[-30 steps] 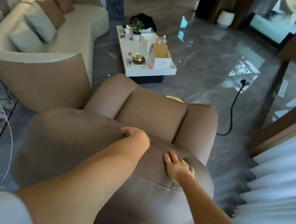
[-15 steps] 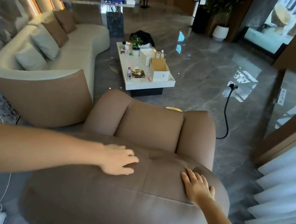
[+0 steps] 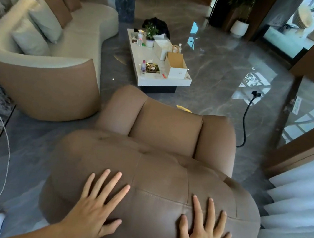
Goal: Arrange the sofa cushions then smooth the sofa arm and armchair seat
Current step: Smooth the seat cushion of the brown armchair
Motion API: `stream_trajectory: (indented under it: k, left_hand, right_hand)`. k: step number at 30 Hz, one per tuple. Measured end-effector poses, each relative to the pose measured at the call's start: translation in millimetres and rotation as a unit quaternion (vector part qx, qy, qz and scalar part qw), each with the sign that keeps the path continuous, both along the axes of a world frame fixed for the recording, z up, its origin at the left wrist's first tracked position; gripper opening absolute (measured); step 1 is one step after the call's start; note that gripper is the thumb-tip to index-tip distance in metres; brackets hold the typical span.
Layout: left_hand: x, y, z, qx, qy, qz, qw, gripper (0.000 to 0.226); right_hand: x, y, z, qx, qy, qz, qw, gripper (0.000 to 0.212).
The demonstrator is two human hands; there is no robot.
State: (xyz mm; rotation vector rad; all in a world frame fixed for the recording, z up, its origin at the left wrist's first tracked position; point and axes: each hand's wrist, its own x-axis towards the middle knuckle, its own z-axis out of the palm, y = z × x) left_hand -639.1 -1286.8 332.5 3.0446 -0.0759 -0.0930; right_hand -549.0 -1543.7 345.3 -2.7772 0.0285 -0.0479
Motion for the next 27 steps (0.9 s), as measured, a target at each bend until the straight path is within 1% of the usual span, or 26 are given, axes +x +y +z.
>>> stream_trajectory:
  k: [2, 8, 11, 15, 22, 24, 27]
  left_hand:
    - [0.9, -2.1, -5.6, -0.007, -0.003, 0.002, 1.0, 0.091]
    - [20.1, -13.9, -9.2, -0.016, -0.034, 0.009, 0.999, 0.098]
    - [35.6, -26.3, -5.4, -0.01, -0.05, 0.022, 0.998, 0.096]
    - [52.3, -49.6, -0.5, -0.003, -0.071, 0.048, 0.996, 0.094]
    - [66.4, -112.3, -3.9, 0.002, -0.081, 0.107, 0.991, 0.092]
    - [68.4, -140.8, -5.5, 0.002, -0.085, 0.124, 0.989, 0.092]
    - [68.9, -188.2, -11.8, -0.016, -0.069, 0.147, 0.987, 0.094]
  right_hand:
    - [3.6, 1.3, 1.6, -0.007, -0.011, -0.003, 1.0, 0.074]
    - [31.9, -13.6, -2.0, -0.006, -0.006, 0.01, 1.0, 0.07]
    - [53.5, -29.6, -7.0, -0.019, 0.012, 0.033, 0.999, 0.069]
    - [83.4, -54.6, -10.0, -0.001, 0.019, 0.067, 0.998, 0.065]
    - [124.4, -106.6, -14.5, 0.022, 0.02, 0.134, 0.991, 0.064]
    - [134.4, -131.2, -17.4, 0.023, 0.019, 0.152, 0.988, 0.063]
    - [148.3, -167.2, -24.1, 0.013, 0.006, 0.172, 0.985, 0.062]
